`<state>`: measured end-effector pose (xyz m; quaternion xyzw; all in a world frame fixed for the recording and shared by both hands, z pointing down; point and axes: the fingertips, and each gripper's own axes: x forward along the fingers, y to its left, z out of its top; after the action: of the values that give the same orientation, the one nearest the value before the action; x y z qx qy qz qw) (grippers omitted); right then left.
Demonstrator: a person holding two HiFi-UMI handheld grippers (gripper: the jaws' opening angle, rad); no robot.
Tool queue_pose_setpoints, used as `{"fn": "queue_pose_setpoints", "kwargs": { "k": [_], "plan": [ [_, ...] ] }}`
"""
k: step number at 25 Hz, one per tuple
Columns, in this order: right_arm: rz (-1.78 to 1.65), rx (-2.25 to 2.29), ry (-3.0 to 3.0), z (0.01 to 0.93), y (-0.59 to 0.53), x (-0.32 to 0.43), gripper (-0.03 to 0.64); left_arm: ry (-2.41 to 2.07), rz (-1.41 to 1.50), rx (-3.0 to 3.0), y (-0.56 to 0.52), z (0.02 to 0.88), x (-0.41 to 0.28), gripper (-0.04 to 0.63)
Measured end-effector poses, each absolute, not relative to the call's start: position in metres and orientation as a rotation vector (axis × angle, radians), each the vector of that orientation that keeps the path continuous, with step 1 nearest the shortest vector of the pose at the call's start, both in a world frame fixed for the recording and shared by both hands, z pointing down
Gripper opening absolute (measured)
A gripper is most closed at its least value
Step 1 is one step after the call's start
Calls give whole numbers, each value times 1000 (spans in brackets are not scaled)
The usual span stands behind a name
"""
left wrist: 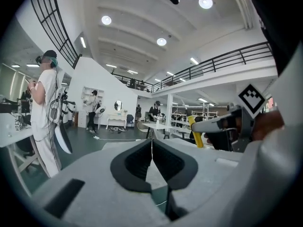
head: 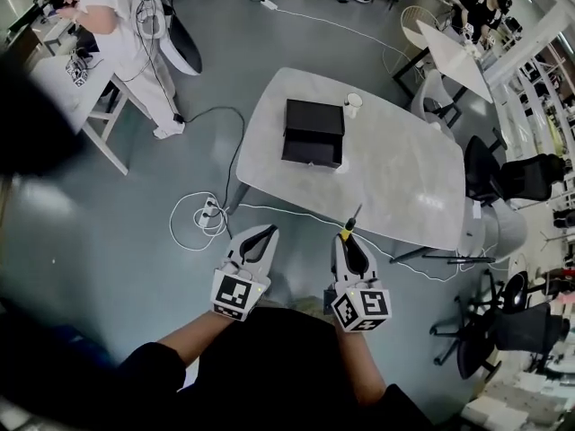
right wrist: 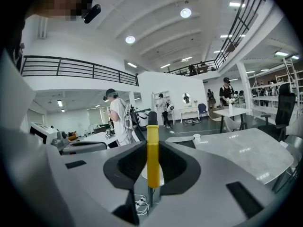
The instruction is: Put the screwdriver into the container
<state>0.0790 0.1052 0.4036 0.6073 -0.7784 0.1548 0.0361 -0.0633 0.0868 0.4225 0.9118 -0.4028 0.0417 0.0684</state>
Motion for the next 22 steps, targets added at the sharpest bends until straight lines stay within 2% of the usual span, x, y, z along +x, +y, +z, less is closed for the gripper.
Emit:
{"fn": "queue_pose_setpoints", "kwargs": {
  "k": [7, 22],
  "plan": [
    [407, 1845, -2378, 399, 67, 69, 77, -1235, 75, 2687, 53, 432, -82, 17],
    [448, 1746, -2467, 414, -51, 79, 77, -1337, 56, 2600, -68, 435, -68, 17]
  ]
}}
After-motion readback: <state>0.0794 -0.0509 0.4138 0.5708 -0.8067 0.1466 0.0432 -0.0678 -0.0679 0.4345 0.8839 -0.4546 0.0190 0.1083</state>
